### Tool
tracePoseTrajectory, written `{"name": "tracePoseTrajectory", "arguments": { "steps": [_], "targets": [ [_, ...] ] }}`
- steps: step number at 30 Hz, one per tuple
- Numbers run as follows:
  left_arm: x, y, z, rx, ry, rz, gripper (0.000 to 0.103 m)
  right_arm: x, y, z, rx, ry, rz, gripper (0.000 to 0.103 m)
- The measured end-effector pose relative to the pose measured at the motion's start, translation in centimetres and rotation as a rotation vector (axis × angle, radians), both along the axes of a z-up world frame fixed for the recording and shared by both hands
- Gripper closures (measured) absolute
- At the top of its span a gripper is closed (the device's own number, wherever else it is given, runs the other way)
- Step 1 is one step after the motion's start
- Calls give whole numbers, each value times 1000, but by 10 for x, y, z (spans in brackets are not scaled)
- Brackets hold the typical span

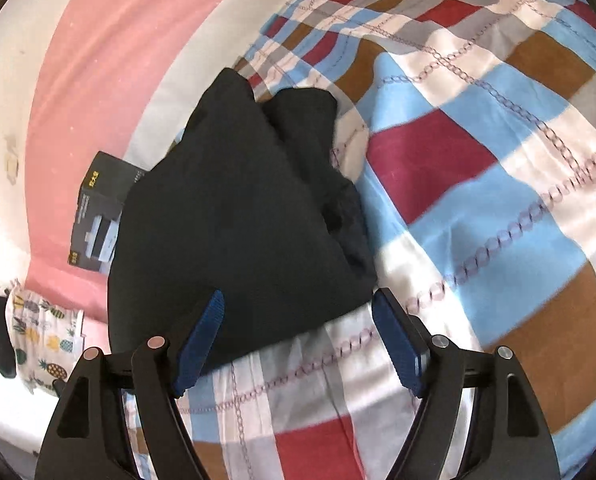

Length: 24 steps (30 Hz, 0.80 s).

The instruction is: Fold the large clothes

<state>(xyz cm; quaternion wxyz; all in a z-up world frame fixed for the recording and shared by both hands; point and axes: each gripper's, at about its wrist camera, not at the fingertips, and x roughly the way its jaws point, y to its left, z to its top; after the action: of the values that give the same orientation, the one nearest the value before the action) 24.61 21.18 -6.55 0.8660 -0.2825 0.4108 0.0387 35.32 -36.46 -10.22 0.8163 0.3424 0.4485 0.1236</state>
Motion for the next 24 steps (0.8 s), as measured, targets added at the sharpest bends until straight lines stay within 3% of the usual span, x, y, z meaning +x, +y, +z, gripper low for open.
{"name": "tracePoseTrajectory", "arguments": {
  "steps": [2,5,10,15,17,19,21,23,24],
  "targets": [
    [11,3,-8,-16,11,0,27,11,0,-5,-12,14,2,25],
    [27,4,-23,-60,23,-9,17,23,-1,-17,54,33,14,23],
    [48,4,-39,-119,4,-10,8,40,6,-27,114,31,28,14],
    [61,-5,-42,-68,1,-5,7,54,17,-28,110,37,36,14],
    [63,-9,-40,-41,12,-8,14,55,19,-25,99,44,38,24],
    [64,-14,-34,-9,24,-21,23,52,19,-18,85,39,48,44],
    [64,-20,-25,36,37,-36,37,52,21,-10,63,41,57,53],
    [65,-23,-13,66,56,-44,59,53,23,0,53,50,54,58],
    [64,-24,-5,75,61,-49,63,53,23,6,53,50,54,60]
  ]
}}
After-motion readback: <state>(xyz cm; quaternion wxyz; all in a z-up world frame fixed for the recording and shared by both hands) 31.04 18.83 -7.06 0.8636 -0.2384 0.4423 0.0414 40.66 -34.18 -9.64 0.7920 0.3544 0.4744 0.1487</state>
